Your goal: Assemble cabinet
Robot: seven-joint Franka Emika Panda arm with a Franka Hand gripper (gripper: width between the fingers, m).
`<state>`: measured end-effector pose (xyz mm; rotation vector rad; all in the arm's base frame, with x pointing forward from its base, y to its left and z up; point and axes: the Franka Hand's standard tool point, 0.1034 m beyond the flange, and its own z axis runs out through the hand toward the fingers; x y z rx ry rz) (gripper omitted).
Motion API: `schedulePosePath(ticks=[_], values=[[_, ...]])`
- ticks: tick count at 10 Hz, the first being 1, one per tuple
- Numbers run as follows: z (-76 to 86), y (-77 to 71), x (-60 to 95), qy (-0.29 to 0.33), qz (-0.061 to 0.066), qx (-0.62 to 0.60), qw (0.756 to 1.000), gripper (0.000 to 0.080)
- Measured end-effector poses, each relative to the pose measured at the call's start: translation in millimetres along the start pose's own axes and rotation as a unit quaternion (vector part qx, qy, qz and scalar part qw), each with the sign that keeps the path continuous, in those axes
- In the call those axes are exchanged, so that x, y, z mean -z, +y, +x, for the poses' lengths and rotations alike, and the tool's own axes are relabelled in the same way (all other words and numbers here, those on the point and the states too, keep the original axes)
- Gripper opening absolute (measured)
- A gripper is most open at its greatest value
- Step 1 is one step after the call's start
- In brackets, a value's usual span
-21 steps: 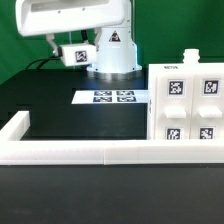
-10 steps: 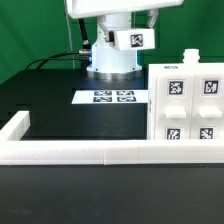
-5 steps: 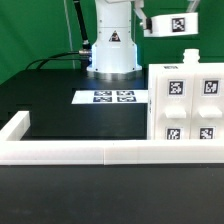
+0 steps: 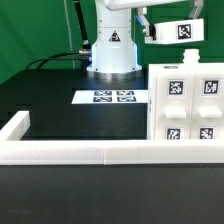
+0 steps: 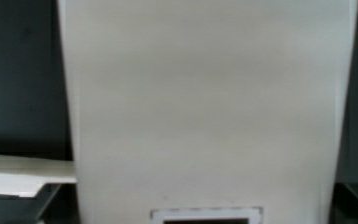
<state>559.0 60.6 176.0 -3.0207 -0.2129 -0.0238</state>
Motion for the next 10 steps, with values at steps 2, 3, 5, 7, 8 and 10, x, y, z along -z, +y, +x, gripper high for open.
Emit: schedulePosePath(ticks=[2,3,5,7,8,10], values=[[18.5,-6.0,-4.4,0.002,0.001,0.004,1.0,0.056],[24.5,-8.7,-5.5,0.003,0.001,0.0,1.0,0.056],[32.4,-10.0,-8.4,0.005,0.001,0.001,1.0,0.056],[38.9,-11.3,-9.2,0.008,0.001,0.004,1.0,0.056],[42.9,-10.6,-9.6,0.01,0.001,0.005,1.0,0.056],[49.3,-10.4,-9.1,0.013,0.001,0.007,1.0,0.056]])
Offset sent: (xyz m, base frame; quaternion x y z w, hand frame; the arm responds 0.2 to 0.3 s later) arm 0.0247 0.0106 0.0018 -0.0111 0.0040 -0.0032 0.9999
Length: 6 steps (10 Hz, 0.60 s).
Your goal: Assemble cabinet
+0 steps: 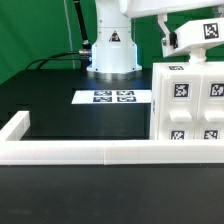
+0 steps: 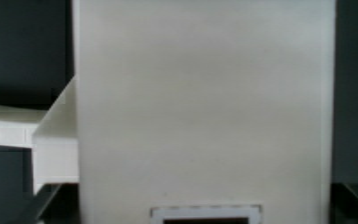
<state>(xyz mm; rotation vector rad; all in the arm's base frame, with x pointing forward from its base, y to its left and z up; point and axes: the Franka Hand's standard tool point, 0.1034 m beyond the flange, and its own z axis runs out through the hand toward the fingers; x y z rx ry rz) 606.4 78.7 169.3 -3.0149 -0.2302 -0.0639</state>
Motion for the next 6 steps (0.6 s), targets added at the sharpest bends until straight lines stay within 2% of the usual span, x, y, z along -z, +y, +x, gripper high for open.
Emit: schedulePosePath(ticks=[2,6], values=[[0.1,-3.7,0.5,-0.002,0.0,-0.007,1.0,0.056],[-14.7,-11.8,5.0,-0.013,0.002,-0.039,0.999,0.056]])
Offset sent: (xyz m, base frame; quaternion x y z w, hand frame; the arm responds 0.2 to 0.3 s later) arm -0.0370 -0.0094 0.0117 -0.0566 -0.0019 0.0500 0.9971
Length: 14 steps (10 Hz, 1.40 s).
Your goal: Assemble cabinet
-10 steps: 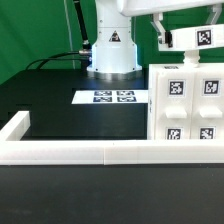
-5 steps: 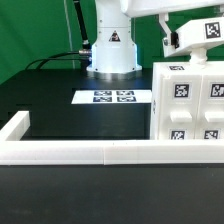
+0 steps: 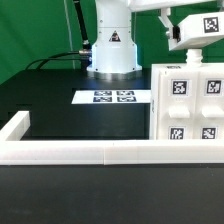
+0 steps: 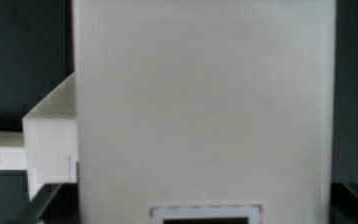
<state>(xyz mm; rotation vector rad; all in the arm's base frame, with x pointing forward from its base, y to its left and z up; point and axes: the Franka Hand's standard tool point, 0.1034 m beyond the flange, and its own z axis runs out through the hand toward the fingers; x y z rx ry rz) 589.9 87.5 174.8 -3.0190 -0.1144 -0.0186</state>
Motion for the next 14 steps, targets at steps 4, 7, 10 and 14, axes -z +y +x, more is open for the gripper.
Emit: schedulePosePath(ticks=[4,7,10,14], values=[[1.6,2.9,-4.8,-0.003,0.0,0.0,1.0,0.056],[12.2,5.5,-5.0,-0.016,0.002,0.007,1.0,0.056],[14.4,5.5,-5.2,-0.015,0.002,0.006,1.0,0.056],[16.8,13.6,-11.9,0.008,0.004,0.035,0.999,0.056]])
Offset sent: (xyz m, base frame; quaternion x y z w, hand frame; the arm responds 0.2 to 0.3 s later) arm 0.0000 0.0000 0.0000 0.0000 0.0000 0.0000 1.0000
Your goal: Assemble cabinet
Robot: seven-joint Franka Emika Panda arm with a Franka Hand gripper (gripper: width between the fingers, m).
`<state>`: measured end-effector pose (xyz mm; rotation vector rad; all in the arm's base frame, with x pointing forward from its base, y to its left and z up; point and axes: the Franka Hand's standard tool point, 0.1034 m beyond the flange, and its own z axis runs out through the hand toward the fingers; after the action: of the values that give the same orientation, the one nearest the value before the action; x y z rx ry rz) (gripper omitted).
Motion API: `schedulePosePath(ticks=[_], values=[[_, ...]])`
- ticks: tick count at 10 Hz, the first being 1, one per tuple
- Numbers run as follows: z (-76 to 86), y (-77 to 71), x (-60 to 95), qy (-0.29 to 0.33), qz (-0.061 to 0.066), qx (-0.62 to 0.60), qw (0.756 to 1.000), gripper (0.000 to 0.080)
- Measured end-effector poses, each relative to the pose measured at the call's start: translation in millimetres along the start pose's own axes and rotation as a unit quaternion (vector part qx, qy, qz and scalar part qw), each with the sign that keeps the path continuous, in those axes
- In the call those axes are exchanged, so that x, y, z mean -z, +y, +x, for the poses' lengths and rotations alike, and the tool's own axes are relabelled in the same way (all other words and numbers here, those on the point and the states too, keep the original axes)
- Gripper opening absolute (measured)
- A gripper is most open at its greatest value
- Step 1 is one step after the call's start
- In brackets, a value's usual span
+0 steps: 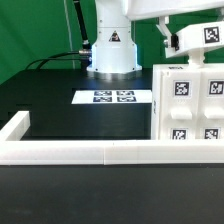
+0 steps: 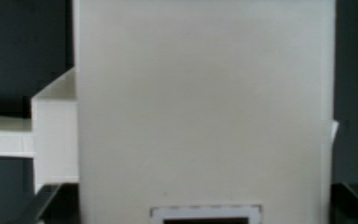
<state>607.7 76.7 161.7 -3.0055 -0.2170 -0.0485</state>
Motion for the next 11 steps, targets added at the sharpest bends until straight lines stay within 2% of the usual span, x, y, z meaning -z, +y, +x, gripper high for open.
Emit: schedulePosePath(ticks=[7,11], values=[[1.9,-4.5,-8.7,-0.016,-0.005,-0.04,0.999,0.056],[5.6,-3.8,-7.8,0.003,-0.008,-0.044,0.999,0.056]])
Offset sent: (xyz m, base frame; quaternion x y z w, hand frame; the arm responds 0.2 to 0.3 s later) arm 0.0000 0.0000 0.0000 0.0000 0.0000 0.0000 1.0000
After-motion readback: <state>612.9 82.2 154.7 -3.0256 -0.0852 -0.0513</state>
